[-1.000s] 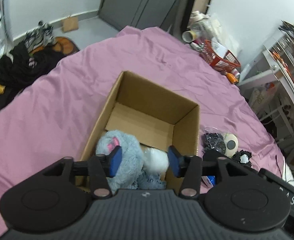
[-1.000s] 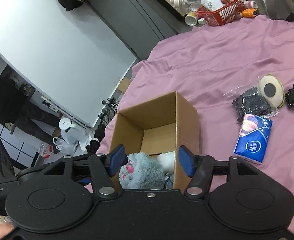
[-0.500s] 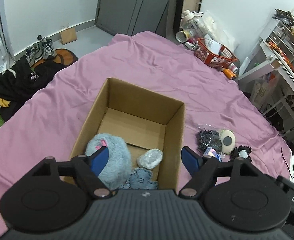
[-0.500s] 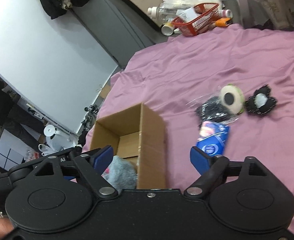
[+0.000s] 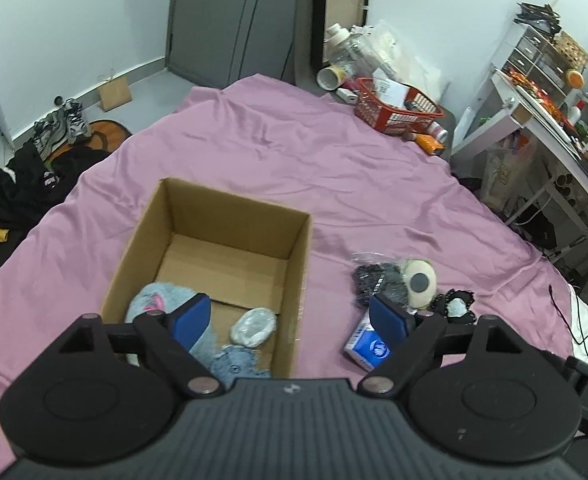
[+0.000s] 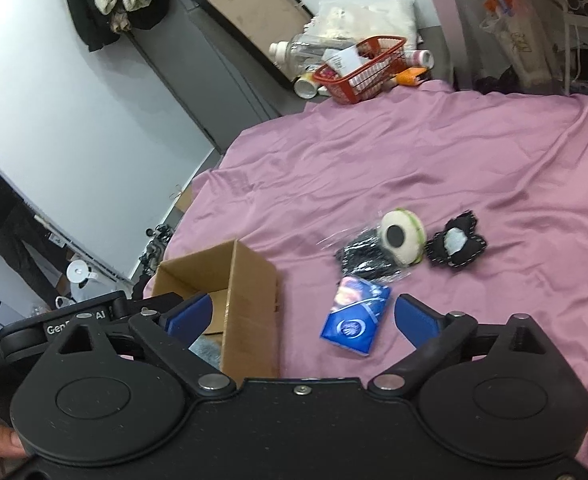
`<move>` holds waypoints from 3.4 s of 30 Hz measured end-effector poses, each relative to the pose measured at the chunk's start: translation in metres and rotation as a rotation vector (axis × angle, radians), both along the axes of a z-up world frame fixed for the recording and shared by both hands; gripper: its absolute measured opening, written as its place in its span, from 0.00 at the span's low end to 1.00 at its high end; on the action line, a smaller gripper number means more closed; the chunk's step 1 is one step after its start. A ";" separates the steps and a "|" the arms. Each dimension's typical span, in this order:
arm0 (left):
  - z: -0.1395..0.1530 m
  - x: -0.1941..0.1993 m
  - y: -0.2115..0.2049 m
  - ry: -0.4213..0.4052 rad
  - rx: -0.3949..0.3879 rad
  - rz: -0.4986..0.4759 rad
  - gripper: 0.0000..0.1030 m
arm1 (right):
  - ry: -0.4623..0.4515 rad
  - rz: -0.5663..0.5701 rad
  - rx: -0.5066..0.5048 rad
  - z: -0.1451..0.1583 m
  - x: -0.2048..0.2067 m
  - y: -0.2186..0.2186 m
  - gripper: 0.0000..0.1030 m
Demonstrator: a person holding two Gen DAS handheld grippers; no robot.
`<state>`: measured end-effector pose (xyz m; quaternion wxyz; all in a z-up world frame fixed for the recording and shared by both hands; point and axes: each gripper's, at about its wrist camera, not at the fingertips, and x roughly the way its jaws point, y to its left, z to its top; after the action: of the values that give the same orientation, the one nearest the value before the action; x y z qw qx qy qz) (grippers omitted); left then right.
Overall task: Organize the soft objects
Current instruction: 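Move the left gripper back toward the blue tissue pack, then grasp the blue tissue pack with the left gripper while the right grasps the black-white plush, then carry the tissue pack into the box with the left while the right drops the plush there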
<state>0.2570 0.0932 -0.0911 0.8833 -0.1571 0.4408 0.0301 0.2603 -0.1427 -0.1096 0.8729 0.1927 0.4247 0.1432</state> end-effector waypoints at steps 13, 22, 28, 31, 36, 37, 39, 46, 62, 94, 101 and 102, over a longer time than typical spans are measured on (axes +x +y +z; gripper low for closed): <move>0.006 0.022 -0.035 -0.016 -0.011 -0.026 0.83 | -0.022 -0.032 -0.018 0.005 0.026 -0.036 1.00; -0.010 0.042 -0.061 0.023 -0.020 -0.070 0.83 | 0.001 -0.084 -0.010 -0.008 0.049 -0.067 1.00; -0.031 0.057 -0.077 0.050 -0.030 -0.065 0.83 | 0.029 -0.128 0.009 -0.027 0.062 -0.090 1.00; -0.045 0.064 -0.084 0.086 -0.043 -0.074 0.83 | 0.067 -0.141 0.037 -0.042 0.071 -0.098 0.99; -0.066 0.073 -0.099 0.126 -0.038 -0.102 0.83 | 0.126 -0.156 0.067 -0.067 0.085 -0.105 0.93; -0.072 0.075 -0.102 0.135 -0.039 -0.106 0.83 | 0.137 -0.156 0.071 -0.072 0.089 -0.106 0.92; -0.080 0.079 -0.105 0.149 -0.036 -0.107 0.83 | 0.154 -0.153 0.071 -0.079 0.093 -0.105 0.90; -0.121 0.090 -0.115 0.229 -0.003 -0.107 0.83 | 0.232 -0.131 0.035 -0.115 0.115 -0.098 0.89; -0.138 0.096 -0.113 0.273 0.034 -0.003 0.54 | 0.190 -0.085 -0.123 -0.138 0.128 -0.084 0.28; -0.013 0.035 -0.071 0.014 -0.031 0.007 0.54 | -0.029 -0.001 0.054 -0.042 0.057 -0.078 0.18; -0.005 0.027 -0.046 -0.007 -0.044 0.018 0.54 | -0.084 -0.001 -0.012 -0.025 0.042 -0.055 0.18; -0.005 0.026 -0.042 -0.009 -0.046 0.021 0.54 | -0.100 -0.002 -0.025 -0.021 0.039 -0.052 0.18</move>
<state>0.2828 0.0517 -0.0958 0.8810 -0.1821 0.4357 0.0283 0.2996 -0.1944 -0.1311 0.8955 0.1751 0.3822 0.1464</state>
